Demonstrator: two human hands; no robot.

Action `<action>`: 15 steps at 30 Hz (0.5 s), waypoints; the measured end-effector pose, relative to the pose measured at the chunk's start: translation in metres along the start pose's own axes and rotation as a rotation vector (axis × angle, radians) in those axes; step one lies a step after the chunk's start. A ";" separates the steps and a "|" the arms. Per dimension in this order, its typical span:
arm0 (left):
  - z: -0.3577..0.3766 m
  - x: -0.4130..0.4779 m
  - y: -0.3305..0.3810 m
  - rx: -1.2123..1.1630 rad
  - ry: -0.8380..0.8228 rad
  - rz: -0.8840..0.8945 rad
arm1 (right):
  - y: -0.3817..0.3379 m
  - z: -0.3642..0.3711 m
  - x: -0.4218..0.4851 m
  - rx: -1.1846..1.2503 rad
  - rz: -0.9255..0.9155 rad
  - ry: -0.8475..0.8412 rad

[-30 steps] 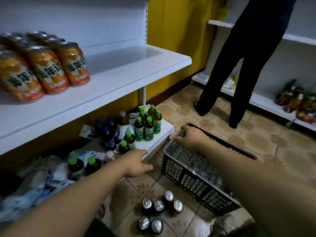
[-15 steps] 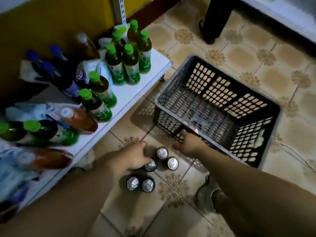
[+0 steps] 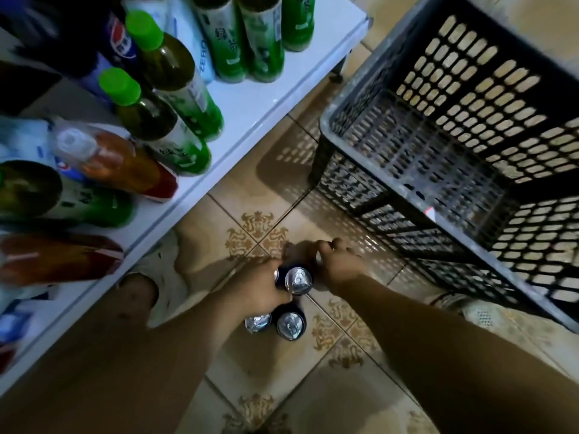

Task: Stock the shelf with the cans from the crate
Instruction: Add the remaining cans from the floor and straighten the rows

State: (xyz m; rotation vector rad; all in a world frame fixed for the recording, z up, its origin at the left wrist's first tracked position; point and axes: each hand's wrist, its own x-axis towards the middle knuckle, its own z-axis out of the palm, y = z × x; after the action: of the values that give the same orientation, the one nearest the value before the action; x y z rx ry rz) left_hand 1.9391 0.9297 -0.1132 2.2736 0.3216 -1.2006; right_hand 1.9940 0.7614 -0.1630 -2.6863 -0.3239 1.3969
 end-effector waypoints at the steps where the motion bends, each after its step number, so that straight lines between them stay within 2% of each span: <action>1: 0.000 -0.001 -0.002 -0.014 -0.002 -0.006 | 0.001 -0.003 0.000 0.005 -0.005 0.008; 4: -0.004 -0.004 -0.006 -0.070 0.004 -0.026 | 0.006 -0.018 -0.002 0.025 -0.016 0.034; 8: -0.006 -0.010 -0.005 -0.072 0.013 -0.033 | 0.003 -0.025 -0.008 -0.070 -0.074 -0.068; 10: -0.004 -0.007 -0.006 -0.063 0.009 -0.018 | 0.003 -0.014 -0.007 -0.036 -0.046 -0.087; 15: 0.003 0.014 -0.006 -0.015 0.002 0.019 | 0.004 0.013 0.009 0.021 -0.026 -0.024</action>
State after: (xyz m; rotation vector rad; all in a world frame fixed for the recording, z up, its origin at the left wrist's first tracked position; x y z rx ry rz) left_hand 1.9426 0.9323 -0.1282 2.2605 0.3084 -1.1830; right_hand 1.9888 0.7591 -0.1789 -2.6403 -0.3430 1.4185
